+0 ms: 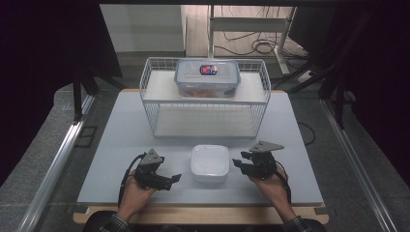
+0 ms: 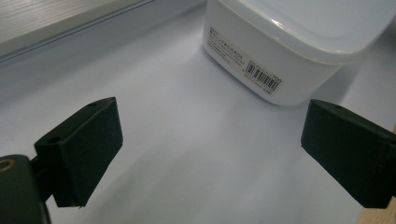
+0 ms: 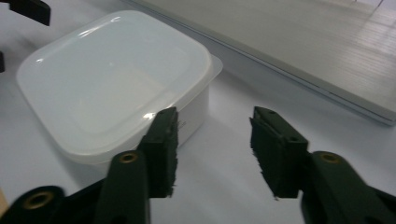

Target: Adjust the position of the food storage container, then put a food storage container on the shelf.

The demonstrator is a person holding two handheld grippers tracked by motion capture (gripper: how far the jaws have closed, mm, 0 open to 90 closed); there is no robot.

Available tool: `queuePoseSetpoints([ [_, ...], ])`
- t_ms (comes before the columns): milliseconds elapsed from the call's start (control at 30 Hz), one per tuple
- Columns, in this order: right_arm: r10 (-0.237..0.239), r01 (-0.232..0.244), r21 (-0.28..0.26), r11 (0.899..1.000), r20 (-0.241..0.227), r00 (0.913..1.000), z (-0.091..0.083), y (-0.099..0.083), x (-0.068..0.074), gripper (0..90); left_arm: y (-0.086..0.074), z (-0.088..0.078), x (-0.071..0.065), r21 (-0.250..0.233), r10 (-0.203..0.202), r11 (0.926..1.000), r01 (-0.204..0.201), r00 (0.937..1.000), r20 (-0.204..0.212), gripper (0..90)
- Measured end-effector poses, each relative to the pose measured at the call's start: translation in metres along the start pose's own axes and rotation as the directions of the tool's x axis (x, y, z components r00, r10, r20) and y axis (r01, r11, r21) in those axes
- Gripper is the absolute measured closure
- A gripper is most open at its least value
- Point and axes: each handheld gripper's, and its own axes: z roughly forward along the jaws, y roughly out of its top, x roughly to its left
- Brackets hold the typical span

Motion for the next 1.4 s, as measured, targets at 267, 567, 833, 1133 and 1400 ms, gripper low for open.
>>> queuePoseSetpoints([
  [267,-0.023,0.021,-0.023,1.0,-0.063,0.9977,-0.007,-0.01,0.0,12.6,-0.001,0.001,0.001,0.007,0.002,1.0,-0.002,1.0,0.002,4.3],
  [567,-0.037,0.037,-0.012,0.999,-0.06,0.9975,-0.006,-0.011,0.001,5.4,-0.002,0.002,0.001,0.009,0.013,0.9999,-0.013,0.9999,-0.008,3.8],
  [833,-0.043,0.042,-0.023,0.999,-0.065,0.9969,-0.004,-0.008,0.001,5.1,0.004,0.001,0.0,-0.011,0.002,0.9999,-0.001,0.9997,0.024,3.1],
  [1133,-0.059,0.059,-0.003,0.998,-0.08,0.995,-0.001,0.0,0.008,0.1,0.02,0.004,-0.002,0.02,-0.016,0.9997,0.015,0.9993,0.034,3.6],
  [1400,0.0,0.009,0.064,0.998,-0.146,0.9892,0.002,0.011,0.01,8.3,0.041,0.016,-0.005,0.032,0.0,0.9995,-0.002,0.9983,0.058,8.7],
])
